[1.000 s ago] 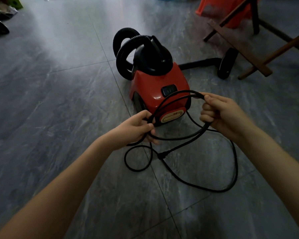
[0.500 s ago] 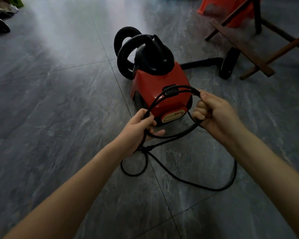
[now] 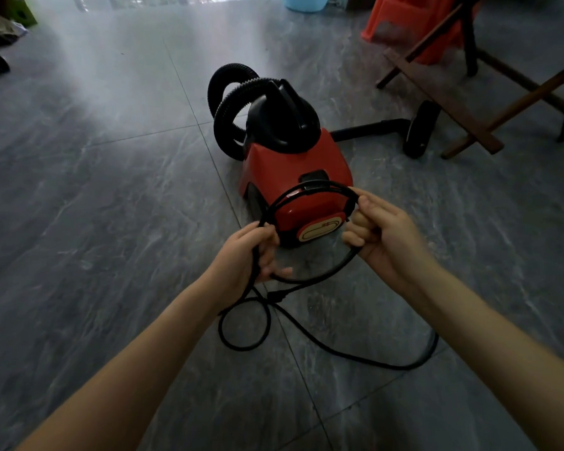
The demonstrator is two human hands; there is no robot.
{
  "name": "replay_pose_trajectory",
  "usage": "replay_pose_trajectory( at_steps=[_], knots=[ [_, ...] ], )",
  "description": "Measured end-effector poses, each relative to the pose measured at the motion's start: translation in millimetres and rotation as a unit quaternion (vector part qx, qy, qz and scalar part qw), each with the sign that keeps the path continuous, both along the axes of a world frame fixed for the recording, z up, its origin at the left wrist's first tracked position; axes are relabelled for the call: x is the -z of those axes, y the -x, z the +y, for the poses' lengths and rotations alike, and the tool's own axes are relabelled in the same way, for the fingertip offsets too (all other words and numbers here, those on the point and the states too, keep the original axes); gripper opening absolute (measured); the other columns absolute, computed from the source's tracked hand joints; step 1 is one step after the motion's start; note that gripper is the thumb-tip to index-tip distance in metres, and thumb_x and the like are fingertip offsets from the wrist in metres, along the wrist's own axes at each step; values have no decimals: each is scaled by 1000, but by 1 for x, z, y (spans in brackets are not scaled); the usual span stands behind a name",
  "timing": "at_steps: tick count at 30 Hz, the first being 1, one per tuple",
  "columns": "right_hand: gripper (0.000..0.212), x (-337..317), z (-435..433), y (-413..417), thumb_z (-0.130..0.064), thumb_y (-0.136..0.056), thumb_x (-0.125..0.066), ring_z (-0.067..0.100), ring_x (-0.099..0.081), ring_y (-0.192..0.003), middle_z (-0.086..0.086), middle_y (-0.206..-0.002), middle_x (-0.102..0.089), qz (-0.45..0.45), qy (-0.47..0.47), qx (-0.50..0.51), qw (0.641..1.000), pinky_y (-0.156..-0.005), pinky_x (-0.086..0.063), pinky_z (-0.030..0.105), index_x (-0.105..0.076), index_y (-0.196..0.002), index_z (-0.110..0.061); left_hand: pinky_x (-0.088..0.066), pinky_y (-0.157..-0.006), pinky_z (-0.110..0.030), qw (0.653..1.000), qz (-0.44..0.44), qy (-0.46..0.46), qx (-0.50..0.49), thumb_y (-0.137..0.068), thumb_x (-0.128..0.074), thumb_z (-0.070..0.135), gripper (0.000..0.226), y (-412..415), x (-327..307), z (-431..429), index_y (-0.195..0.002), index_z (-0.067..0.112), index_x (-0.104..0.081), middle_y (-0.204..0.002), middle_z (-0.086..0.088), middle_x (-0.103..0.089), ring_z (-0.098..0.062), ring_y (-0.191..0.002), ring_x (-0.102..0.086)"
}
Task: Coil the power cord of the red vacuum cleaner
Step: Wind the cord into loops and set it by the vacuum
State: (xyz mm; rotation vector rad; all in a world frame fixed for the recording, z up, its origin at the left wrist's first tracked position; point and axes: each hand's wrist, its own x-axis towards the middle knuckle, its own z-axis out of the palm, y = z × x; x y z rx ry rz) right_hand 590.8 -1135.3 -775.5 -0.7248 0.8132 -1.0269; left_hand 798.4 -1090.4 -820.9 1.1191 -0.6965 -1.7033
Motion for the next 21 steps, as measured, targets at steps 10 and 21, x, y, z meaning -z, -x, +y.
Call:
replay_pose_trajectory(
  at_steps=[10, 21],
  knots=[
    [34, 3, -2, 5, -10, -102, -36, 6, -21, -48, -7, -55, -24, -38, -12, -7, 999, -47, -30, 19, -56, -128, -1, -50, -97, -51, 988, -64, -28, 138, -101, -45, 32, 26, 2, 7, 6, -105, 10, -60, -102, -25, -72, -39, -103, -69],
    [36, 5, 2, 3, -11, -102, -35, 5, -19, -48, -7, -56, -22, -76, -32, 6, 997, -47, -27, 18, -69, -110, -8, -51, -48, -20, 964, 257, -27, -59, -99, -47, 26, 33, 9, -6, -1, -72, 9, -54, -52, 4, -28, -6, -40, -32]
  ],
)
